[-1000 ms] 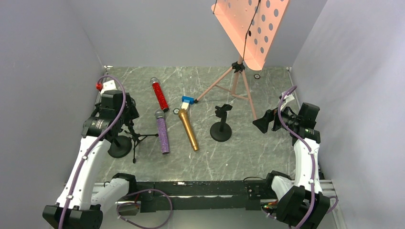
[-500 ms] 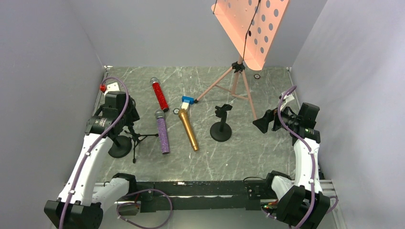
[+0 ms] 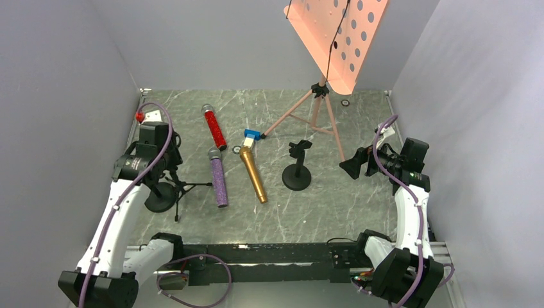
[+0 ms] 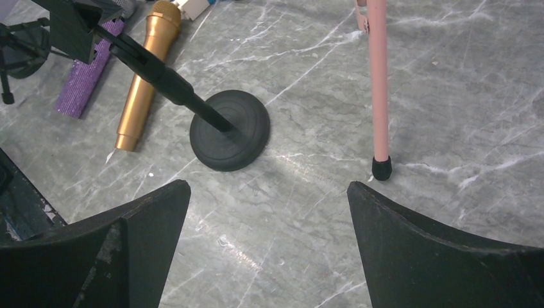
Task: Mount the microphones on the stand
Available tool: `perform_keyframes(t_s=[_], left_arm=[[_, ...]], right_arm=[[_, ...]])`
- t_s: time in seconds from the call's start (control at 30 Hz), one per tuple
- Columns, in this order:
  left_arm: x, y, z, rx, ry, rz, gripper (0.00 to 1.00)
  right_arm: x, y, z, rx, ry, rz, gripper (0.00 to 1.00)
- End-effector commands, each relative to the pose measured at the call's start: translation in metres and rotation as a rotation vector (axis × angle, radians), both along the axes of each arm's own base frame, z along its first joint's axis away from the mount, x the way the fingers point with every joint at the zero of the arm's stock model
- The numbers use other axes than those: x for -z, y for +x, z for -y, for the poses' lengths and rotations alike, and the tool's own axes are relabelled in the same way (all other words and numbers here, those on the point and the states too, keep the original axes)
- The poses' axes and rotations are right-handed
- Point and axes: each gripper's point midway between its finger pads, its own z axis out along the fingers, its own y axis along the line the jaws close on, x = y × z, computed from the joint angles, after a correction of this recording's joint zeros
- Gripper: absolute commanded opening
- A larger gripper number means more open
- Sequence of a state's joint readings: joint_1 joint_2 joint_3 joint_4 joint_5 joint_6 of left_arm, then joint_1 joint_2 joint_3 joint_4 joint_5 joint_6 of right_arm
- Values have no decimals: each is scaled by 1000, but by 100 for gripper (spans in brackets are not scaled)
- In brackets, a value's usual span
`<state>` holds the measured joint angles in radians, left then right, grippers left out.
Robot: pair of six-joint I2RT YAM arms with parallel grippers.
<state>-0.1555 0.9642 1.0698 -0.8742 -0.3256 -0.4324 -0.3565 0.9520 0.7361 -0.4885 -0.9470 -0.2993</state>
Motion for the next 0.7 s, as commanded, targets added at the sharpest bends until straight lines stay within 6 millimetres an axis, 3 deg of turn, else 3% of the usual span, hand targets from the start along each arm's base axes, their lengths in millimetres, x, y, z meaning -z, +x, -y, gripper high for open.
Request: perform_keyframes(t_s=[0.0, 0.13, 0.37, 0.5, 0.67], left_arm=[[-65, 7, 1, 72, 33, 178, 13], [-106, 8, 11, 159, 31, 287, 10], [-151, 0, 37, 346, 8, 373, 7], [-173, -16, 82, 616, -65, 474, 6], [-176, -48, 147, 1009, -206, 552, 5]], right_arm=[[-15, 6, 2, -14, -34, 58, 100], [-15, 7, 2, -11, -37, 59, 100], [-12, 7, 4, -4, -44, 57, 100], [-11, 8, 4, -2, -45, 54, 100], [-11, 8, 5, 0, -51, 61, 100]])
